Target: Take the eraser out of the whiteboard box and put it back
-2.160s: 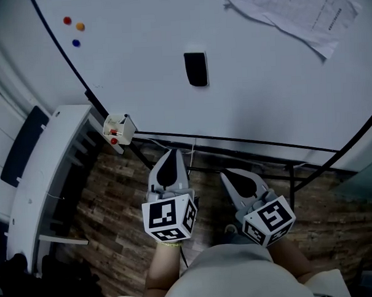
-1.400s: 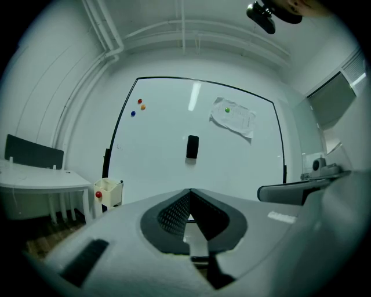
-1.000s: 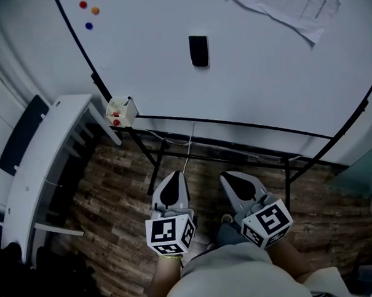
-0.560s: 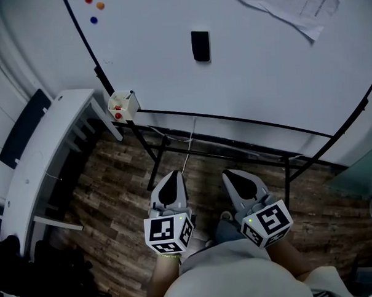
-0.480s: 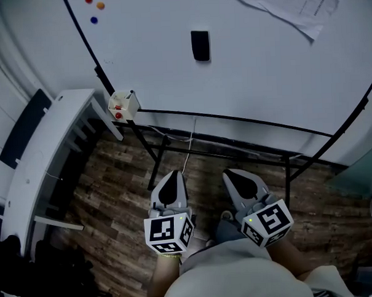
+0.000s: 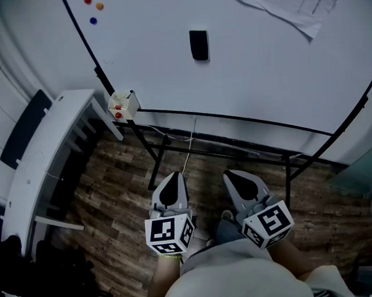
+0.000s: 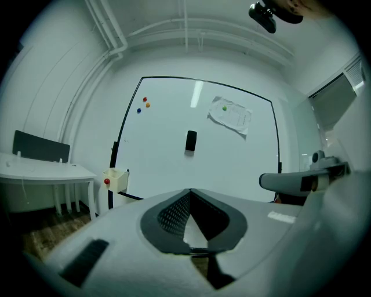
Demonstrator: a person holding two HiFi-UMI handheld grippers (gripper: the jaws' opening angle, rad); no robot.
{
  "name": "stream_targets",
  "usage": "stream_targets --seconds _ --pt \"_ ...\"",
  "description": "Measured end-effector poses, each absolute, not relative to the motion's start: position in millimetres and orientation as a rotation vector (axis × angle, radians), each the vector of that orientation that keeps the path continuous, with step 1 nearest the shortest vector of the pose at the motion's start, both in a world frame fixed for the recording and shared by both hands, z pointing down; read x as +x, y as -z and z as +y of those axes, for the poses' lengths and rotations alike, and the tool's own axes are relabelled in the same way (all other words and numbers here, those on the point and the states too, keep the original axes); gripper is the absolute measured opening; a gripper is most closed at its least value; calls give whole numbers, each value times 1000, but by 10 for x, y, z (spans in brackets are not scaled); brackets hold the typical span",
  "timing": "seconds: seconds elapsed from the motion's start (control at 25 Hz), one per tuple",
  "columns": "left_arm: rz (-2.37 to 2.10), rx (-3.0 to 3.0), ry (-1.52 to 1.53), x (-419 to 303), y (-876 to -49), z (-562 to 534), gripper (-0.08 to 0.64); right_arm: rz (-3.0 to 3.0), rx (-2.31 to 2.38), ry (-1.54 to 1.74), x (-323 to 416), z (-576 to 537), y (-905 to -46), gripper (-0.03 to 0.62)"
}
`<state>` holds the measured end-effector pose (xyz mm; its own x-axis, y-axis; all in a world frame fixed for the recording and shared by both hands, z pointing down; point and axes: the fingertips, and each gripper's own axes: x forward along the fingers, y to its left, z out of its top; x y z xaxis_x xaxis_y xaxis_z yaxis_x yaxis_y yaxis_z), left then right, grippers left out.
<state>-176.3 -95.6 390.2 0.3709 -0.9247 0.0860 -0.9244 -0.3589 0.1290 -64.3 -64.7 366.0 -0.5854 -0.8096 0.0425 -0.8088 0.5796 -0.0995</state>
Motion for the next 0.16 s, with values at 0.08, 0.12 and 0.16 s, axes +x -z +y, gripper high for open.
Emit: stream_targets --seconds 0.08,0.12,0.16 --pt "-1675 2473 0 -1749 -3900 -957 -2 2792 -1422 162 -647 -640 -3657 6" --pt "-1673 2475 -1 -1744 -3899 -958 -3 2796 -1420 159 -650 -636 -3655 6" --pt "-1670 2477 -3 -1738 -3898 -960 -2 2799 -1417 155 -652 -633 -3653 6"
